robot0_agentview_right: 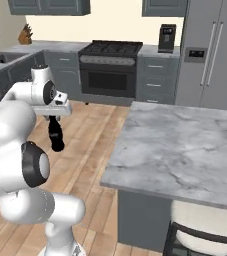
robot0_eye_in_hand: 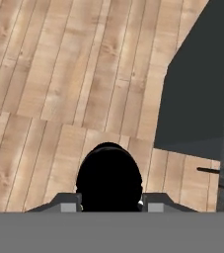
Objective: Place the large bottle from the dining counter next to the other large bottle outside the sink, and place the small bottle from the dining counter next to the other small bottle inside the sink.
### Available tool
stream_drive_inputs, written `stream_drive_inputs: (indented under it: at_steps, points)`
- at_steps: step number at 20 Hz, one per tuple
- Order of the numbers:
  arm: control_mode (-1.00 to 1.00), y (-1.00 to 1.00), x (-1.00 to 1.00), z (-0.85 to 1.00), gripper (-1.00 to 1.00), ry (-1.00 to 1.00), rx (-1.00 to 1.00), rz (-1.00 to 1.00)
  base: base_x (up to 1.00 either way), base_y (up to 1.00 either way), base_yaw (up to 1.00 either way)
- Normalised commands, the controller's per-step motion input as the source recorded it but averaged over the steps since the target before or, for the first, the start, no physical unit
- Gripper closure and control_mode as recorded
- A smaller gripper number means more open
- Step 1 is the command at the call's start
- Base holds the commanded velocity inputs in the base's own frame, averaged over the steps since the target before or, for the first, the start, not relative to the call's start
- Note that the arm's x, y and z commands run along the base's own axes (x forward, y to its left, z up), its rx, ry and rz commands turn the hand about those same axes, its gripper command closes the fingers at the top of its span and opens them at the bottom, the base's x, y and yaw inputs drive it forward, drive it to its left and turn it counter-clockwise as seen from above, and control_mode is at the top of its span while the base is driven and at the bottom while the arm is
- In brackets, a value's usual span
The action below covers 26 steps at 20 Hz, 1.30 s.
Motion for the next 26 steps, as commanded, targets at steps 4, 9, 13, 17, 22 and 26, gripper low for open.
stream_drive_inputs:
  at_steps: [4,9,13,17,22,26]
  points:
    - [1.00,0.00,0.00,0.00,1.00,0.00,0.00,0.00,0.31,0.57,-0.23]
    - [1.00,0.00,0.00,0.00,1.00,0.00,0.00,0.00,0.57,0.53,-0.22]
    - [1.00,0.00,0.00,0.00,1.00,0.00,0.00,0.00,0.56,0.61,-0.20]
    - [1.00,0.00,0.00,0.00,1.00,0.00,0.00,0.00,0.54,0.65,-0.20]
    - [1.00,0.00,0.00,0.00,1.00,0.00,0.00,0.00,0.55,0.68,-0.18]
    - [1.00,0.00,0.00,0.00,1.00,0.00,0.00,0.00,0.80,0.69,-0.11]
